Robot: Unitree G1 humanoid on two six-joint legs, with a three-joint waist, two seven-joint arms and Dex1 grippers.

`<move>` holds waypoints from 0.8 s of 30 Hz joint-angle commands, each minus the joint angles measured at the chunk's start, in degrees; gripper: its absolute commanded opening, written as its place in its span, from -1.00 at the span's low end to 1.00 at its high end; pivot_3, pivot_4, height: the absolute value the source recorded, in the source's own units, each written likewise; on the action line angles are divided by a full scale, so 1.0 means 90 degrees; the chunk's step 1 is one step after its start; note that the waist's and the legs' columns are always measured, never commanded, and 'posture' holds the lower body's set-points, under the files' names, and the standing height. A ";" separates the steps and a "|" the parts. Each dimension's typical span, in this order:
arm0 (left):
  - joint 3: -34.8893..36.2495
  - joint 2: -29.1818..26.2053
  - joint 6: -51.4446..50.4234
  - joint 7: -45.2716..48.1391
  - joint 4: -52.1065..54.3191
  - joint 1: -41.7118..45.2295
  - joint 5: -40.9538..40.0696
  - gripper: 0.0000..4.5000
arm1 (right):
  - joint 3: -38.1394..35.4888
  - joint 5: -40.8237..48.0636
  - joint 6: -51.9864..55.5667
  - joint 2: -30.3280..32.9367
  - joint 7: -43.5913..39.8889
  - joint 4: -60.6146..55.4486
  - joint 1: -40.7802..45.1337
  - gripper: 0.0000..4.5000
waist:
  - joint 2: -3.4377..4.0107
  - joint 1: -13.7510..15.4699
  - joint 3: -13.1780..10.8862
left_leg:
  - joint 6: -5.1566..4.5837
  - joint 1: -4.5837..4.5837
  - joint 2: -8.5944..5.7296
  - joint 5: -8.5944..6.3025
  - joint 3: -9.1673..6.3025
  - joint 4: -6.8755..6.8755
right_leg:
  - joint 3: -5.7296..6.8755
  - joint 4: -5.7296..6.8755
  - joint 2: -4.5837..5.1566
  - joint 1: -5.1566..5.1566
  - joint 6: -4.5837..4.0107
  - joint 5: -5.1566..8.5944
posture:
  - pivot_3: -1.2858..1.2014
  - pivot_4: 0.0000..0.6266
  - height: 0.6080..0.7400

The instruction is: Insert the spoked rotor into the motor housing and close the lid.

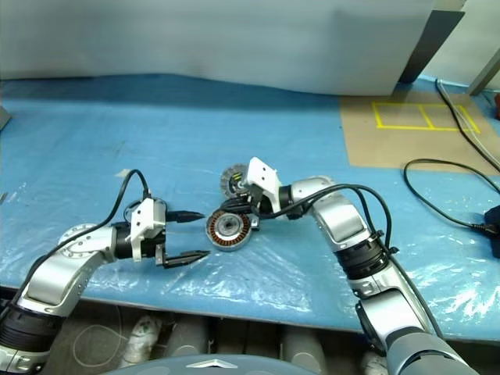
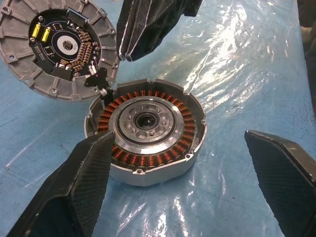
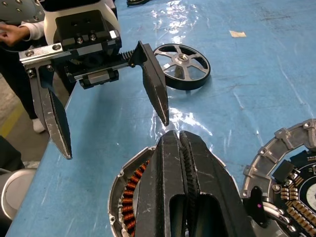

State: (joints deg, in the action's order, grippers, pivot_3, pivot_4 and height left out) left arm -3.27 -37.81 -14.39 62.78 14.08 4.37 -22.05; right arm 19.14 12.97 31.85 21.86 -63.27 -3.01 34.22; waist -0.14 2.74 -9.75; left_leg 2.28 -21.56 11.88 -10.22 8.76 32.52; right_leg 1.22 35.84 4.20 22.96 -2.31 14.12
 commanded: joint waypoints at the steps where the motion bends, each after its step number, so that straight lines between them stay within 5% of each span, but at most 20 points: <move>1: 0.0239 -0.0017 -0.0099 -0.0160 0.0230 -0.0014 -0.0196 0.96 | 0.0076 -0.0112 -0.0149 -0.0009 0.0206 0.0000 -0.0054 -0.99 | 0.0000 -0.0001 0.0000 | 0.0000 0.0000 0.0000 0.0000 0.0000 0.0000 | 0.0000 0.0000 0.0000 0.0000 0.0000 0.0000 | 0.03 -0.52 1.00; 12: 0.2110 -0.1034 -0.0936 -0.0329 -0.0489 0.0126 -0.0867 0.96 | -0.1082 0.1144 0.1252 0.1061 0.0302 -0.1591 -0.1094 -0.99 | 0.0000 0.0037 0.0000 | 0.0001 0.0000 -0.0001 0.0000 0.0000 -0.0006 | 0.0000 -0.0009 -0.0001 0.0000 0.0001 0.0000 | 0.03 -0.52 1.00; 18: 0.1550 -0.1689 -0.0302 0.0546 -0.1862 0.1365 -0.0326 0.96 | -0.1124 0.0842 0.0883 0.1863 0.0376 -0.2124 -0.1413 -0.99 | 0.0001 0.0166 -0.0001 | 0.0001 0.0011 -0.0003 0.0000 0.0001 -0.0008 | -0.0004 -0.0009 0.0000 -0.0007 0.0001 0.0000 | 0.03 -0.52 1.00; 24: 0.0747 -0.1368 0.0357 0.1626 -0.3715 0.2724 0.0105 0.96 | -0.1120 0.1154 0.0488 0.1911 0.0135 -0.2389 -0.1104 -0.99 | 0.0001 0.0190 0.0000 | 0.0002 0.0010 -0.0005 0.0001 0.0003 -0.0010 | -0.0005 -0.0008 0.0002 -0.0005 0.0002 0.0000 | 0.03 -0.52 1.00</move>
State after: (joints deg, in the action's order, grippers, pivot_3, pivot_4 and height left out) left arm 4.32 -50.40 -13.24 74.91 -16.04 27.52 -21.92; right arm 9.78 21.58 37.77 39.77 -61.65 -22.57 22.56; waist -0.13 4.44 -9.75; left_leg 2.29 -21.47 11.84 -10.21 8.80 32.43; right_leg 1.17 35.79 4.20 22.93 -2.30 14.12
